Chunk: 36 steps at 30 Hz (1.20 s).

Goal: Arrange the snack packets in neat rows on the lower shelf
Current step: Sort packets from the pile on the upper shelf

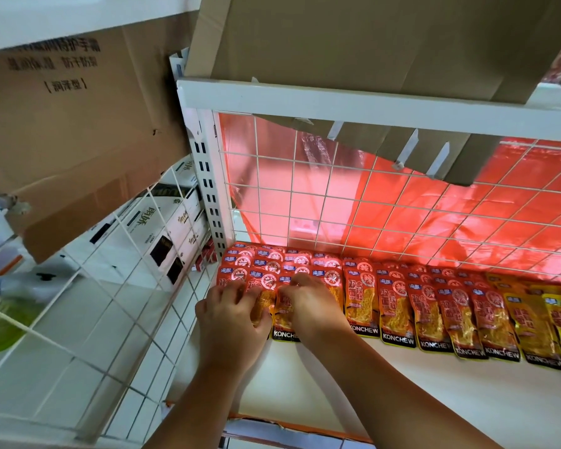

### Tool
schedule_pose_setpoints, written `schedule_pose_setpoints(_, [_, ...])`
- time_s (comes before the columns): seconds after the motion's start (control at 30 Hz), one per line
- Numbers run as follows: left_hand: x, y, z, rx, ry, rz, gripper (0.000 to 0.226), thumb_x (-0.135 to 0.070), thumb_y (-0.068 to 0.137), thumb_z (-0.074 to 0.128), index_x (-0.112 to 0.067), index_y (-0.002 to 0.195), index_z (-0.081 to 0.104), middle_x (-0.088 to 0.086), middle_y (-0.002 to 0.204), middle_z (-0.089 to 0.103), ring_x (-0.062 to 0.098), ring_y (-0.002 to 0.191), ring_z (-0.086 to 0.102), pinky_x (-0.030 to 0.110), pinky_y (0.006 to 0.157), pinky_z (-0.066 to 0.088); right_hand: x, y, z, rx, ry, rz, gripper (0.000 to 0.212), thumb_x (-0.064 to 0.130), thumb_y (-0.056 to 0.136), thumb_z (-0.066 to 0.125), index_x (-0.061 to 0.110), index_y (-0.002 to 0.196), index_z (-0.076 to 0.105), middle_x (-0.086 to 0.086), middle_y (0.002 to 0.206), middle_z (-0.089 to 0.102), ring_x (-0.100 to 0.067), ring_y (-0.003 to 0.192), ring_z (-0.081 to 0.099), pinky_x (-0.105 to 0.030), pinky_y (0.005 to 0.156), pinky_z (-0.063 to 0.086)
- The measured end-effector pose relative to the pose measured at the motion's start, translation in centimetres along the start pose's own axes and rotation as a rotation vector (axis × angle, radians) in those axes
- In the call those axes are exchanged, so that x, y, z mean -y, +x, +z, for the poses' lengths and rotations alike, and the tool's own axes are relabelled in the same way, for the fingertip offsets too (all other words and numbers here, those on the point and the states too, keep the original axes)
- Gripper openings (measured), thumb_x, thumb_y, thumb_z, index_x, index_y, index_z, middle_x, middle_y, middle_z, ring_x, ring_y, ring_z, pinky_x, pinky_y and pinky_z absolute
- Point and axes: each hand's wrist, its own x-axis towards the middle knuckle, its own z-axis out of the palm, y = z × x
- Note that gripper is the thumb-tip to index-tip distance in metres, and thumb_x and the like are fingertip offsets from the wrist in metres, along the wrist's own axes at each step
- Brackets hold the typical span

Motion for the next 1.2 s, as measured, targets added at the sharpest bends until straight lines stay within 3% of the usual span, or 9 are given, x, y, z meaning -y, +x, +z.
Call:
schedule_pose_setpoints(0.37, [-0.1,-0.1,-0.2,-0.017,-0.027,0.01,0.039,-0.044,0.082,0.07,-0.023,0.114,0.074,0.004,0.116,0.069,0.032,0.111,0.058,0.046,0.087,0.046,-0.1,0.0,-0.2,0.012,-0.018,0.003,0.054,0.012,0.089,0.066,0.022,0.141,0.053,-0.003,0.139,0.045,-0.027,0.129,0.042,-0.035,0.11,0.04])
schedule_pose_setpoints(0.63, [-1.3,0.3,-1.2,-0.048,-0.048,-0.015,0.045,-0.039,0.08,0.078,-0.022,0.121,0.072,0.006,0.119,0.069,0.031,0.112,0.058,0.047,0.09,0.046,-1.2,-1.4,-1.4,-0.166,0.009,-0.062,0.053,0.014,0.084,0.077,0.013,0.134,0.061,-0.006,0.129,0.057,-0.026,0.115,0.057,-0.033,0.102,0.049])
schedule_pose_setpoints(0.87, [-5.9,2.8,-2.6,-0.195,-0.105,0.038,0.04,-0.038,0.077,0.065,-0.026,0.114,0.075,0.001,0.118,0.068,0.031,0.105,0.056,0.045,0.085,0.04,-2.8,-3.0,-5.3,-0.271,0.056,-0.076,0.046,0.024,0.085,0.077,0.017,0.129,0.066,-0.003,0.119,0.061,-0.022,0.114,0.058,-0.028,0.101,0.044])
schedule_pose_setpoints(1.2, [-17.9,2.9,-7.7,-0.247,-0.252,0.255,0.046,-0.04,0.079,0.063,-0.023,0.122,0.071,-0.001,0.118,0.068,0.03,0.11,0.06,0.044,0.091,0.041,-9.7,-11.8,-13.2,-0.446,0.062,-0.072,0.04,0.022,0.08,0.071,0.021,0.121,0.068,-0.004,0.115,0.063,-0.029,0.106,0.059,-0.04,0.097,0.049])
